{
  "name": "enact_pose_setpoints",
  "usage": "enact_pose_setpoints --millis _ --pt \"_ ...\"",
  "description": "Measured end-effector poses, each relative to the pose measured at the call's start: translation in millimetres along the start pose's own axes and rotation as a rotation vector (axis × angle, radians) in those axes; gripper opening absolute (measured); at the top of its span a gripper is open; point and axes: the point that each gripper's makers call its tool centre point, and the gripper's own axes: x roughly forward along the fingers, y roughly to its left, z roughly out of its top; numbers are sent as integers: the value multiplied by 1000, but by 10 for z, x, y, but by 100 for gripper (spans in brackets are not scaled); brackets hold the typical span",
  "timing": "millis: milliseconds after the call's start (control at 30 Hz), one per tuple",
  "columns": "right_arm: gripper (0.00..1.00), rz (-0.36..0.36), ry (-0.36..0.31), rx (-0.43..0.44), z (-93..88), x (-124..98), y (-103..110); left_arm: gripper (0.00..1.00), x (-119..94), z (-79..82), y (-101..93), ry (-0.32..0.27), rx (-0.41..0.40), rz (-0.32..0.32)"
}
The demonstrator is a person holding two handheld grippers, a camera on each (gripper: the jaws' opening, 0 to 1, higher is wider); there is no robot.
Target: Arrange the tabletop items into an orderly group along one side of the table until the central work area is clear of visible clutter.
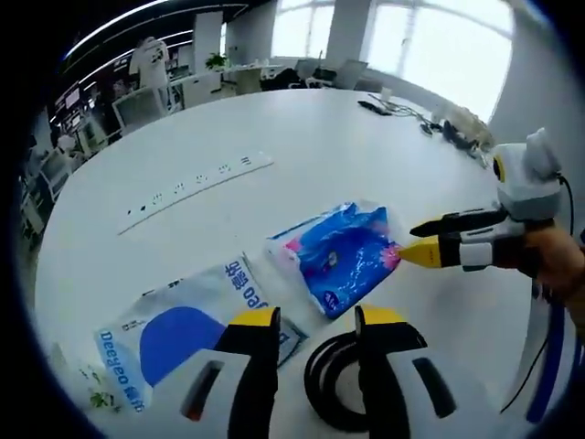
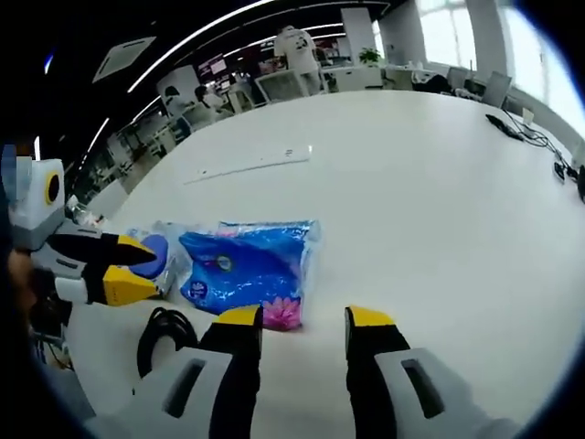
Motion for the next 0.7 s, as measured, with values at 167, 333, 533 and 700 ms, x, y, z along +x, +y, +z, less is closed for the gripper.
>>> enact_pose_setpoints --millis 167,333,533,700 --pt "50 38 -34 -39 82 -106 135 40 -145 -11 -11 -32 0 -26" --pt "57 108 -35 -51 87 -236 344 44 -297 -74 5 -37 4 -58" --pt "68 161 -58 -112 108 -473 624 54 -612 -48 22 -121 36 -107" --pt "74 188 -93 -156 142 -679 806 58 -856 -152 166 -133 86 -100"
